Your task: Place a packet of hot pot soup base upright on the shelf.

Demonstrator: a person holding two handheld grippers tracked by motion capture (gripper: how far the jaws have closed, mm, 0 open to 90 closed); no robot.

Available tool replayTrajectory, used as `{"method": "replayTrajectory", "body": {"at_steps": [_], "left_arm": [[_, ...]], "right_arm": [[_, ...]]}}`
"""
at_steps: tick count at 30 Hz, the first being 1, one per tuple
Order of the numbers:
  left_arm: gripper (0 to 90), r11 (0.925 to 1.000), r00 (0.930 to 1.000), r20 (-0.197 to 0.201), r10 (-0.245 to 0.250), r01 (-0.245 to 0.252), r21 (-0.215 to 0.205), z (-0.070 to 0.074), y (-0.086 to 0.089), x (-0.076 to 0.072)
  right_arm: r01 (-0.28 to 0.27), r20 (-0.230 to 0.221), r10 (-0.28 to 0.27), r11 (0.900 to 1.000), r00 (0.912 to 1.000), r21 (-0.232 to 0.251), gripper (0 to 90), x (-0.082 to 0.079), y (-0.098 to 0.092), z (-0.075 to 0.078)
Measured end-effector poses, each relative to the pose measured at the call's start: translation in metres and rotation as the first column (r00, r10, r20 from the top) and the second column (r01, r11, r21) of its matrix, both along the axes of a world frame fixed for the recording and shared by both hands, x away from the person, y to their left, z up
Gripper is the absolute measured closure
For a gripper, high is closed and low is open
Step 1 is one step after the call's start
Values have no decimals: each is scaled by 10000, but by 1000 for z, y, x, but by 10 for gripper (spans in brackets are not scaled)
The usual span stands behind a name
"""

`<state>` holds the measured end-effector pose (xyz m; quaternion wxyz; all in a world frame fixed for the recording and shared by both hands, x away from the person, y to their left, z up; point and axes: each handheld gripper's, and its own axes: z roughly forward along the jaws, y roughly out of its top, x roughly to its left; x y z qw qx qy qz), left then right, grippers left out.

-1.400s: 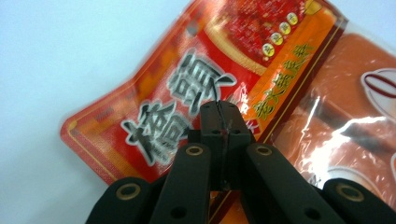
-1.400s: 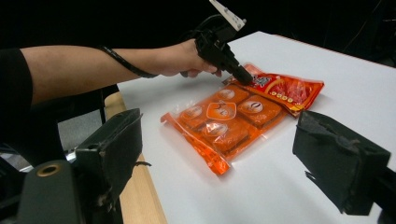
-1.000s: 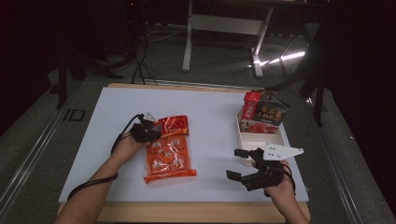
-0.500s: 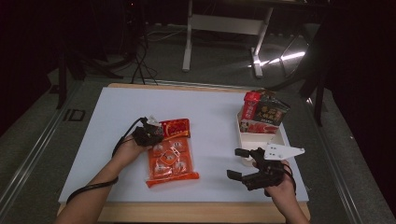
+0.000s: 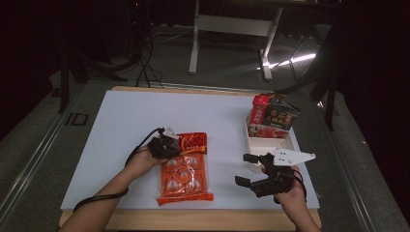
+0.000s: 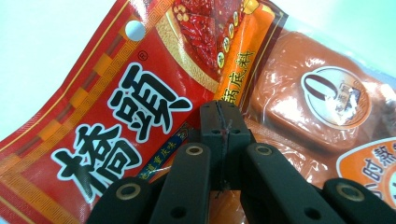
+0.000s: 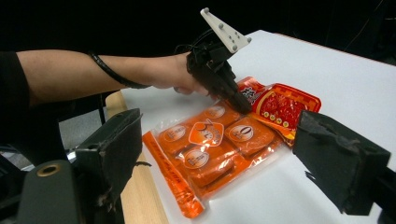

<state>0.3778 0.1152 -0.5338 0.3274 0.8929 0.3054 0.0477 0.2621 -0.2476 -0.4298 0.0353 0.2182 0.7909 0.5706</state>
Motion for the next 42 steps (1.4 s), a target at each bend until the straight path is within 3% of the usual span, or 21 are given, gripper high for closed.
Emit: {"method": "replayTrajectory", "body": {"at_steps": [9, 13, 15, 22, 27, 33, 36, 42], "left_arm": [[900, 9997, 10000, 7, 49, -48, -244, 10, 2, 2], [900, 9974, 9997, 6, 225, -224, -681, 19, 8, 0], [897, 9924, 9991, -59, 416, -420, -1157, 28, 18, -2], [812, 9830, 9966, 188, 808, -766, -1667, 44, 36, -13], [675, 9790, 9954, 164, 945, -899, -1829, 52, 47, -18], [566, 9676, 9925, 105, 1220, -1165, -2241, 59, 60, -26], [497, 9616, 9879, 110, 1546, -1479, -2311, 58, 67, -30], [400, 9406, 9728, -42, 2318, -2252, -2540, 48, 81, -37]], "right_arm": [[59, 24, -59, 9999, 10000, -98, 182, 1, -1, -1], [178, 122, -177, 9998, 9998, -131, 180, 1, -2, -1], [269, 214, -267, 9996, 9994, -109, 179, 2, -3, 0], [373, 431, -357, 9986, 9984, -365, 177, 1, -1, -1], [377, 572, -349, 9980, 9978, -500, 177, 0, 2, -1], [440, 700, -396, 9971, 9968, -618, 169, -1, 3, -1], [529, 871, -467, 9961, 9951, -703, 147, -1, 3, -1], [739, 1360, -609, 9930, 9888, -925, 133, -3, 4, 0]]}}
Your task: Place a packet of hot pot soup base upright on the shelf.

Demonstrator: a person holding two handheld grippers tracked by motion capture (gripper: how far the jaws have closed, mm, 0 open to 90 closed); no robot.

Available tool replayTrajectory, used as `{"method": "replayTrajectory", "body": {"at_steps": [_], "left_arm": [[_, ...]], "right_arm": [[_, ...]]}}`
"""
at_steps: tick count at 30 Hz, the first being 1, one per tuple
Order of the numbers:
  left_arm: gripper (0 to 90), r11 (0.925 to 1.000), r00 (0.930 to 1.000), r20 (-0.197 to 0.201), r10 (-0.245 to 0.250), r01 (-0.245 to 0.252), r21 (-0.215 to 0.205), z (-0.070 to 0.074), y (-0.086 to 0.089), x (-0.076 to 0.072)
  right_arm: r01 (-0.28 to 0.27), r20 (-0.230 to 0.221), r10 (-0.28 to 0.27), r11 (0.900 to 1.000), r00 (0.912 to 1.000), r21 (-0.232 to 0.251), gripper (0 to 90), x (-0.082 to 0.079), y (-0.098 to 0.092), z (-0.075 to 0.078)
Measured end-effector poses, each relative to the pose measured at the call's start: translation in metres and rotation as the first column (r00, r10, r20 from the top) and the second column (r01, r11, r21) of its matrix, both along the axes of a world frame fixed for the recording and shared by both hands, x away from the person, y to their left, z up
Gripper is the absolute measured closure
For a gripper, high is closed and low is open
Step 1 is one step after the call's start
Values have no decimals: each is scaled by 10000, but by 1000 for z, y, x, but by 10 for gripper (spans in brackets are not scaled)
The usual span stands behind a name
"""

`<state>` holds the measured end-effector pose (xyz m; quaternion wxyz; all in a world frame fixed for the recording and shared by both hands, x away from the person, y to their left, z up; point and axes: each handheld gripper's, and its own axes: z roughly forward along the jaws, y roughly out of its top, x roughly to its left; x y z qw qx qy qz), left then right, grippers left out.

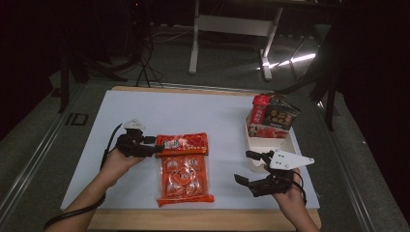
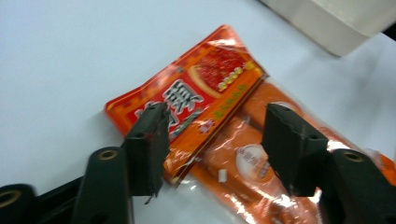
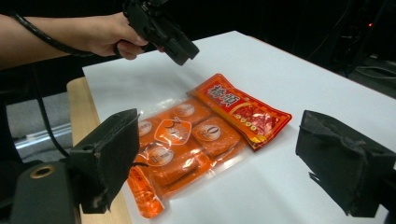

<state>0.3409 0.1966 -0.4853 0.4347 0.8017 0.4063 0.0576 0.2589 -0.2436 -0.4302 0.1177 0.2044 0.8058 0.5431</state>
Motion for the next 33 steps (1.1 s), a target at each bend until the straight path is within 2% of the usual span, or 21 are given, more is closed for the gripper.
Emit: {"method": "replayTrajectory", "body": {"at_steps": [1, 2, 5, 9, 11, 14, 15, 18, 21, 26, 31, 33], "left_arm": [[393, 10000, 10000, 0, 0, 0, 0, 0, 0, 0], [393, 9995, 9995, -156, 285, -287, -107, -6, 4, 0], [392, 9984, 9981, -361, 508, -517, -223, -13, 8, -1], [378, 9975, 9962, -613, 625, -645, -304, -21, 10, -2], [364, 9966, 9948, -745, 699, -729, -373, -26, 11, -2], [340, 9966, 9943, -799, 700, -732, -380, -28, 11, -1], [335, 9960, 9909, -1086, 792, -831, -320, -38, 11, 3], [348, 9955, 9873, -1327, 873, -915, -264, -47, 12, 8], [362, 9951, 9825, -1605, 944, -977, -128, -57, 12, 15], [410, 9948, 9818, -1661, 922, -980, -275, -63, 10, 21], [495, 9975, 9835, -1719, 572, -634, -308, -63, 1, 25], [527, 9980, 9825, -1823, 367, -456, -445, -64, -1, 27]], "right_arm": [[0, 0, 0, 10000, 10000, 0, 133, 0, 0, 0], [22, 61, -21, 10000, 10000, -44, 131, 0, 0, 0], [144, 180, -139, 9994, 9997, -323, 123, -2, 3, -1], [479, 96, -476, 9983, 9988, -340, 106, -2, 3, -2], [602, 276, -592, 9974, 9979, -393, 104, -3, 3, -1], [604, 311, -594, 9977, 9978, -323, 104, -4, 3, 0], [591, 288, -580, 9976, 9979, -360, 104, -5, 5, 0], [547, 204, -537, 9969, 9984, -562, 104, -5, 8, -1], [469, 99, -464, 9973, 9989, -560, 105, -6, 9, -2], [423, -32, -425, 9980, 9991, -475, 105, -5, 7, -3], [385, -265, -397, 9983, 9989, -445, 125, -4, 6, -4], [377, -314, -389, 9985, 9987, -401, 128, -4, 6, -4]]}}
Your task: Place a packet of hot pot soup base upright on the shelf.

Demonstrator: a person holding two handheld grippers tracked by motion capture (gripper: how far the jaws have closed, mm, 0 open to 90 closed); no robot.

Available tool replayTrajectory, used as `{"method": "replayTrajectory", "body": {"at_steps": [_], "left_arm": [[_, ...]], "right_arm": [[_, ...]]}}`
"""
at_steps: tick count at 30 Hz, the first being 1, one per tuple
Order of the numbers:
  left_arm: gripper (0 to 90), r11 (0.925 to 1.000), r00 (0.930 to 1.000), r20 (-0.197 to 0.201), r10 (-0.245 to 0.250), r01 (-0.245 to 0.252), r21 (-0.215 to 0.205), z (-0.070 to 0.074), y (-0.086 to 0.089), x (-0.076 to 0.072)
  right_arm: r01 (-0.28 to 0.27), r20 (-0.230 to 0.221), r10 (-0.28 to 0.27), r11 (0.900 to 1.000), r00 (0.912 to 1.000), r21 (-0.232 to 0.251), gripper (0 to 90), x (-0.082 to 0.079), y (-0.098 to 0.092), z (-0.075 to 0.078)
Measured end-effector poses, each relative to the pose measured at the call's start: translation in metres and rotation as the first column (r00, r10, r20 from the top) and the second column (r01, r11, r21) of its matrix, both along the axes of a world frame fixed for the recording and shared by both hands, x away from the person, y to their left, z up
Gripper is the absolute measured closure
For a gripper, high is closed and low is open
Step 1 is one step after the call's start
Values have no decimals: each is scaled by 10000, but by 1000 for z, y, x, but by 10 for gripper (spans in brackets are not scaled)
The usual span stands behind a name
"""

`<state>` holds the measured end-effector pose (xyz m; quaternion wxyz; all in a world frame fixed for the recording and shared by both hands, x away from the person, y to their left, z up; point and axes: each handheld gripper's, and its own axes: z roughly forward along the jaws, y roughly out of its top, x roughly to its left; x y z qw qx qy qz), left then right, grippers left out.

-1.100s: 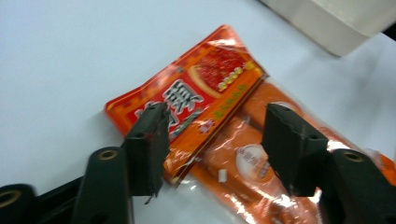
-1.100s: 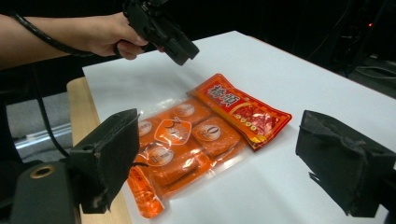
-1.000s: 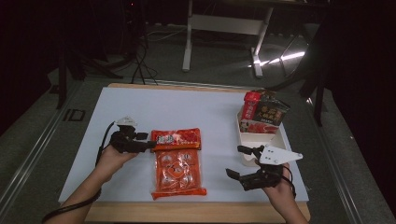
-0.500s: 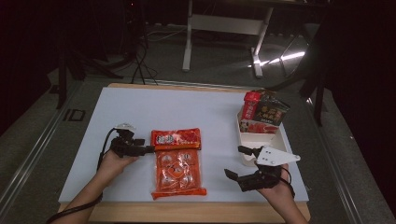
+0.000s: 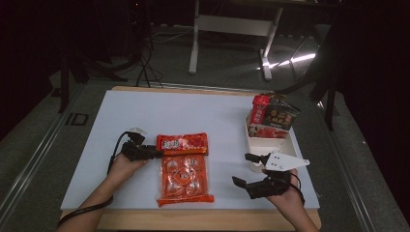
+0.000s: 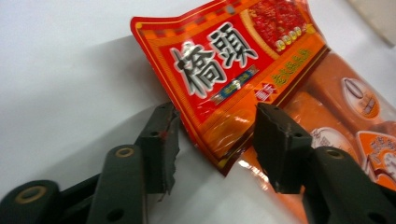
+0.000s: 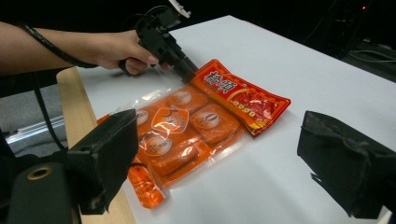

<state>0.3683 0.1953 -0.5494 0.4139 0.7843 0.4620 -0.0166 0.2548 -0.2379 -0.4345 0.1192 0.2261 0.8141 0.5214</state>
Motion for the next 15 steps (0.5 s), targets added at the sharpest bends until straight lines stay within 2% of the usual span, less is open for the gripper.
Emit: {"method": "replayTrajectory", "body": {"at_steps": [8, 11, 12, 13, 15], "left_arm": [[630, 9995, 9995, -133, -277, 275, -130, -1, -12, 8], [637, 9996, 9995, -85, -292, 292, -46, -1, -14, 8], [712, 9994, 9997, 60, -234, 232, 256, 1, -19, 9], [734, 9994, 9998, 72, -196, 194, 291, 2, -19, 9], [835, 9989, 9998, 179, -114, 106, 458, 3, -20, 9]], "right_arm": [[13, -151, -12, 10000, 9999, 42, 135, 1, -1, 0], [5, -177, -5, 10000, 9998, 30, 135, 1, -1, -1], [11, -205, -10, 10000, 9998, 50, 135, 2, -2, -1], [12, -204, -11, 10000, 9998, 57, 135, 2, -2, -1], [23, -221, -21, 10000, 9998, 59, 135, 2, -2, -2]]}}
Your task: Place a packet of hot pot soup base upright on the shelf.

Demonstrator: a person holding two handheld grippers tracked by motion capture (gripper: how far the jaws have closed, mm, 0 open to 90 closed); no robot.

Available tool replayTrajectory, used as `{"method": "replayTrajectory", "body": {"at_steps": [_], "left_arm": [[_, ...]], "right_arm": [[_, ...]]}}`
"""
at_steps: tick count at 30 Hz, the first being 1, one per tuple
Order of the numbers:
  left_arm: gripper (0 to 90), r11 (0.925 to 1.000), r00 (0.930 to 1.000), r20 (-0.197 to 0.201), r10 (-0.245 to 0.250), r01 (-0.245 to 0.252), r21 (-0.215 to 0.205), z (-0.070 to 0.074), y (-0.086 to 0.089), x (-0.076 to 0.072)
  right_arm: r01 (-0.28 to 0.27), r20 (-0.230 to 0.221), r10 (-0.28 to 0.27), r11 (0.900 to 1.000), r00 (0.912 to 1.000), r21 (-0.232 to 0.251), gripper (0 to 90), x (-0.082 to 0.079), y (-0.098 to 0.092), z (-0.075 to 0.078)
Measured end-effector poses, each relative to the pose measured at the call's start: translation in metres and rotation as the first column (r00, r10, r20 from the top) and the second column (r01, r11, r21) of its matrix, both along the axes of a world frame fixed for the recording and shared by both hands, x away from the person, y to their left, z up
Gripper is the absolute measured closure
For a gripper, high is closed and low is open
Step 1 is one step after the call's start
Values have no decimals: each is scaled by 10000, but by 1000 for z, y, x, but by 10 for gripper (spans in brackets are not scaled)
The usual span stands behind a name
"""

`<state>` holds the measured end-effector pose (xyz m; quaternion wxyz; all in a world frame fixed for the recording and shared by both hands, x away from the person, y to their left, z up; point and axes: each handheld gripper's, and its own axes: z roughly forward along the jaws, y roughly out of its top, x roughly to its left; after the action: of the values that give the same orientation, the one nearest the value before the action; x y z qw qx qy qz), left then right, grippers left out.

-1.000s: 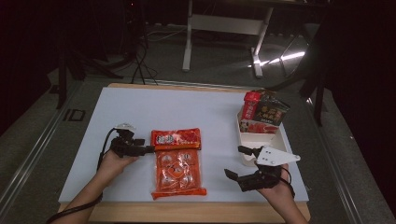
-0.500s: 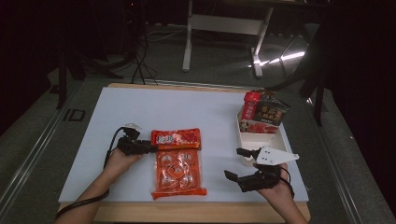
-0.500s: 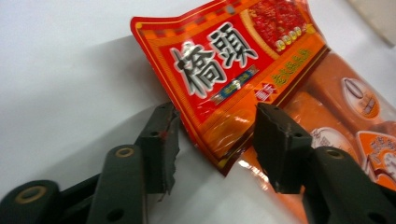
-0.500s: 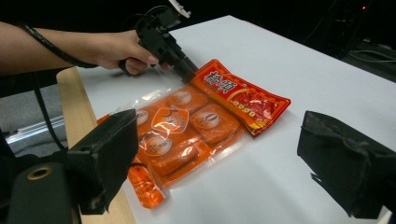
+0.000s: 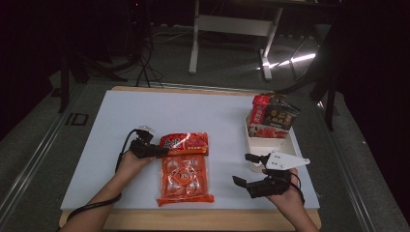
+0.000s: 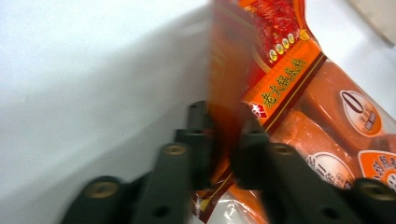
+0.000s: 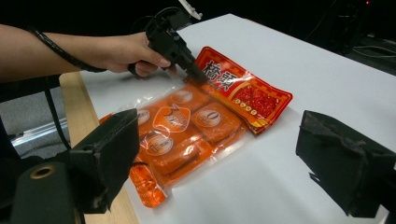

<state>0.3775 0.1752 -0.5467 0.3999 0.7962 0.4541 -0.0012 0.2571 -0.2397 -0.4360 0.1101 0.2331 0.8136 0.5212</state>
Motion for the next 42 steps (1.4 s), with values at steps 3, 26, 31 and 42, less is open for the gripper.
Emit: {"method": "replayTrajectory", "body": {"at_steps": [3, 26, 31, 42], "left_arm": [[889, 9996, 9999, 162, 24, -28, 288, 3, -3, -1], [897, 9961, 9771, 2089, -398, 553, -689, 67, -13, -20], [898, 9927, 9674, 2456, -621, 853, -847, 76, -13, -27], [899, 9842, 9460, 3087, -987, 1385, -1100, 92, -15, -39]], "right_arm": [[-3, -79, 3, 10000, 10000, -10, 139, 1, 0, 0], [608, -91, -606, 9980, 9981, 196, 146, 13, -3, 6], [649, -121, -646, 9975, 9978, 285, 149, 24, 4, 9], [699, -683, -645, 9944, 9956, 795, 170, 53, 30, 0]]}}
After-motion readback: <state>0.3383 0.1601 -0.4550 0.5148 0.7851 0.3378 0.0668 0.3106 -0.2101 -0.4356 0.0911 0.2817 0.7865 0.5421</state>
